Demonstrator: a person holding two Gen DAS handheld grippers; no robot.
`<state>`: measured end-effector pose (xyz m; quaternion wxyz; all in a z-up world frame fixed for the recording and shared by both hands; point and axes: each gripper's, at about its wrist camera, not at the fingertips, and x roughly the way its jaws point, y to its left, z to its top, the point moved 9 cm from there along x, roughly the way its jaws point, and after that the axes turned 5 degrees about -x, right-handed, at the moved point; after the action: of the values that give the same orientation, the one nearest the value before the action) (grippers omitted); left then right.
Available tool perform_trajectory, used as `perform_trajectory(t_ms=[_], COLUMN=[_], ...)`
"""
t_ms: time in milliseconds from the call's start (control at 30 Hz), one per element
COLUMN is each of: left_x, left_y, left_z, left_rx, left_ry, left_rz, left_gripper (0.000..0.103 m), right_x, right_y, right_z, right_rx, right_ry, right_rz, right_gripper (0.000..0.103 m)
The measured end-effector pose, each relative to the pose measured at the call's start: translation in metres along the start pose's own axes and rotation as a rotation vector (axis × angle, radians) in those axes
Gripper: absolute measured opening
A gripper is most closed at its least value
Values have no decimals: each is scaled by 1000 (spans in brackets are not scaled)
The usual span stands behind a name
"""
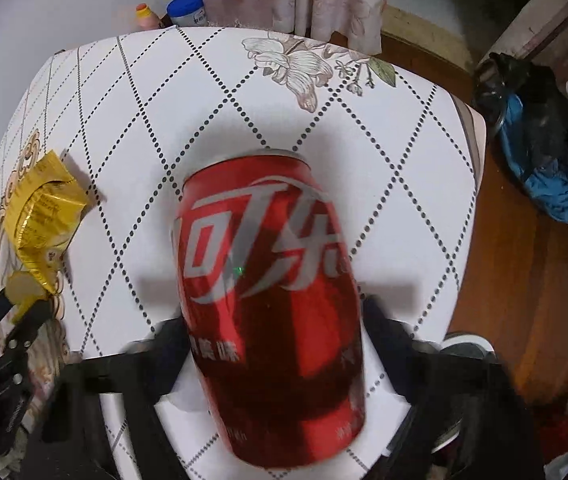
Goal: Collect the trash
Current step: 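Grasp the lemon peel with the left tool while the right tool grasps the red cola can, then carry the peel and can over the wastebasket and open both tools to drop them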
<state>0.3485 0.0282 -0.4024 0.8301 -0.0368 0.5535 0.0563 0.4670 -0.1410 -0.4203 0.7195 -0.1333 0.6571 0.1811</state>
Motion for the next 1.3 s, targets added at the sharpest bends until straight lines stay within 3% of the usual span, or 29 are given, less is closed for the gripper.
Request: perform_trajectory(t_ms=[367,567,767,1000,1167,1300], left_x=[-34,-83,-141,-205,-220,-213], left_y=[12,7,-21,-95,-163,-231], left_z=[6,13,23,23,14,1], left_rx=[-45,-71,-40,36,109,179], left_ry=[-73,-154,-246,-330,-339,-303], left_rz=[28,29,10,-75,-145,-217], left_gripper=[31,31,31,31,31,31], right_x=[-44,-86,-127,-191,-225,-229], right_y=[4,-5,-17,-47,-92,-134], right_z=[-13,-36,-77,-148,-206,-250], right_rx=[114,251,354,452,536,606], right_ry=[-134,-262,-373,-512,-576,-580], right_rz=[27,114,197,235,222,187], right_gripper=[70,70,70,70,70,70])
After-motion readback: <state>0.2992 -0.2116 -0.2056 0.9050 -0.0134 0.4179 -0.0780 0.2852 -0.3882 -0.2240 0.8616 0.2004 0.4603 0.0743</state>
